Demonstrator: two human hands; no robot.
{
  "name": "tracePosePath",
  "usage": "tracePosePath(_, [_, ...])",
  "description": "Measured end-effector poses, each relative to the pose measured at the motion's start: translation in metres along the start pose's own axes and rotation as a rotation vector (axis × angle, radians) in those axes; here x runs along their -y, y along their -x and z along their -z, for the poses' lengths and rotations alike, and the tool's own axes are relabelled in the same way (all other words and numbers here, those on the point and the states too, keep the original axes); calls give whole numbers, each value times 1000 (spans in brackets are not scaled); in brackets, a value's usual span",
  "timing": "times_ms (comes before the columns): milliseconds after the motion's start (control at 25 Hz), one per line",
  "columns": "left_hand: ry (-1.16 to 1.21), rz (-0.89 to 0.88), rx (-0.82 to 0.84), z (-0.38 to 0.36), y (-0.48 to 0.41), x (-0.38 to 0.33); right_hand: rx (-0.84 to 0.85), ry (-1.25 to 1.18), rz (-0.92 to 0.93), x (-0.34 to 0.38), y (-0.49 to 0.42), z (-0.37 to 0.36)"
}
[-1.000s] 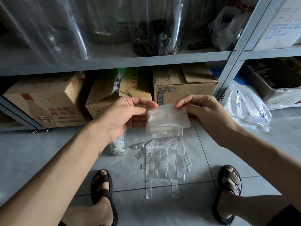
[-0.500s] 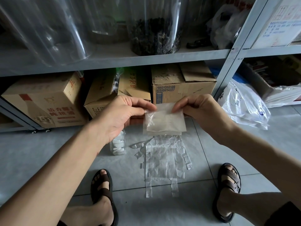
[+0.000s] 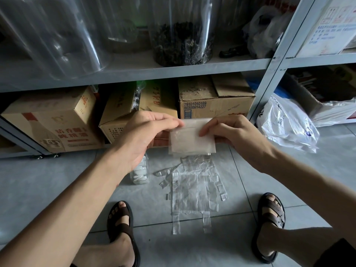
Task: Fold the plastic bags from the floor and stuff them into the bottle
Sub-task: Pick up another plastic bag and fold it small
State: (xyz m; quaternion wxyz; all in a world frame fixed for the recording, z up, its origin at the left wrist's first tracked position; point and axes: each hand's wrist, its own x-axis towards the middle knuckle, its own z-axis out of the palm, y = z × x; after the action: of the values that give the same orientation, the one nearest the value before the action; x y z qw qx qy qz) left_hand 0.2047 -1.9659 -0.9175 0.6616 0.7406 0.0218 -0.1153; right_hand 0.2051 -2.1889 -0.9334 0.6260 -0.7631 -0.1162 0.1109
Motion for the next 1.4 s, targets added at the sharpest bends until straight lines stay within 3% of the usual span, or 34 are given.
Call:
tracePosePath(200, [0, -54, -91, 0, -1, 3, -19, 29, 26, -3, 0, -6])
tracePosePath(400, [-20, -61, -83, 0, -1, 3, -75, -179, -5, -5, -4, 0])
tracePosePath(560, [-72, 35, 14, -2, -2, 5, -120, -377, -42, -4, -6, 3])
tracePosePath(800, [-137, 95, 94, 0, 1, -1, -18, -301, -106, 0, -2, -1])
tracePosePath(880, [-136, 85, 53, 0, 0, 1, -66, -414, -148, 0, -1, -5])
tracePosePath(960, [-103, 89, 1, -1, -1, 4, -10, -525, -231, -4, 2, -13])
tracePosePath(1040, [-67, 94, -24, -3, -2, 4, 56, -518, -302, -9, 7, -22])
tracePosePath(1240, [-31, 99, -53, -4, -1, 3, -99, -426, -330, -8, 4, -24])
tracePosePath(1400, [-7, 96, -56, -5, 2, 1, -99, -403, -329, -5, 3, -21])
